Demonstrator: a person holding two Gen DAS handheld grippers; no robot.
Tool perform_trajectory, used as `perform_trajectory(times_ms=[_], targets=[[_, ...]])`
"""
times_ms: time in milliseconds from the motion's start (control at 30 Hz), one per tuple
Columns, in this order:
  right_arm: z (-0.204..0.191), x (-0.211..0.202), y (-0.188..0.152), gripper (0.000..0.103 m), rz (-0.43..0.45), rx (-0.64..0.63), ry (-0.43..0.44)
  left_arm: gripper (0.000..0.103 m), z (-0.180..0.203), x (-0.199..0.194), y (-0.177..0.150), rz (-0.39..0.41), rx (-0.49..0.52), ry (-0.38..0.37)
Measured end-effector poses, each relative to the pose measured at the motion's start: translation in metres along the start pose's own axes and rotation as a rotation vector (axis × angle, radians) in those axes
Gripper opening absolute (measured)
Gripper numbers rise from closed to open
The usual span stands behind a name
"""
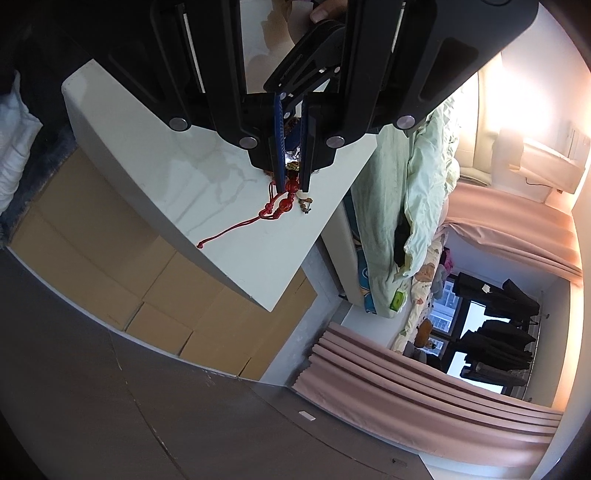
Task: Organize jewelry
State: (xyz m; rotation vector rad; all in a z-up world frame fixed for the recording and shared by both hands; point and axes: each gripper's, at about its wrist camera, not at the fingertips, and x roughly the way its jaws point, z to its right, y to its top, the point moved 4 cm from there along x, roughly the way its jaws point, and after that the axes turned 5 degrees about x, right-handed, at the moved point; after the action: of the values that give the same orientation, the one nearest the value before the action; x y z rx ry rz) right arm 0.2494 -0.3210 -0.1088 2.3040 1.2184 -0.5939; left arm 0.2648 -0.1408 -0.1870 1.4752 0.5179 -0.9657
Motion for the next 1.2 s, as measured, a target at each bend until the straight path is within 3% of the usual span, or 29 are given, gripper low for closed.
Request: perform_trajectory(times_ms=[33, 100, 400, 900, 1200], targets=[[0.000, 0.000, 0.000, 0.008, 0.000, 0.001, -0.001, 0.023, -0.002, 0.001, 0.000, -0.003, 0.005, 0.016], [0.000, 0.001, 0.000, 0.008, 0.000, -0.002, -0.003, 0.016, -0.010, 0.002, 0.000, -0.011, -0.016, 0.002], [-0.003, 0.006, -0.004, 0.008, -0.016, -0.020, -0.011, 0.015, -0.023, -0.026, 0.003, 0.031, -0.068, -0.067], [-0.019, 0.024, -0.022, 0.008, -0.079, -0.089, 0.005, 0.015, -0.095, -0.094, 0.010, 0.128, -0.376, -0.327], [-0.035, 0.041, -0.038, 0.008, -0.122, -0.155, 0.007, 0.015, -0.101, -0.137, 0.010, 0.193, -0.441, -0.439]])
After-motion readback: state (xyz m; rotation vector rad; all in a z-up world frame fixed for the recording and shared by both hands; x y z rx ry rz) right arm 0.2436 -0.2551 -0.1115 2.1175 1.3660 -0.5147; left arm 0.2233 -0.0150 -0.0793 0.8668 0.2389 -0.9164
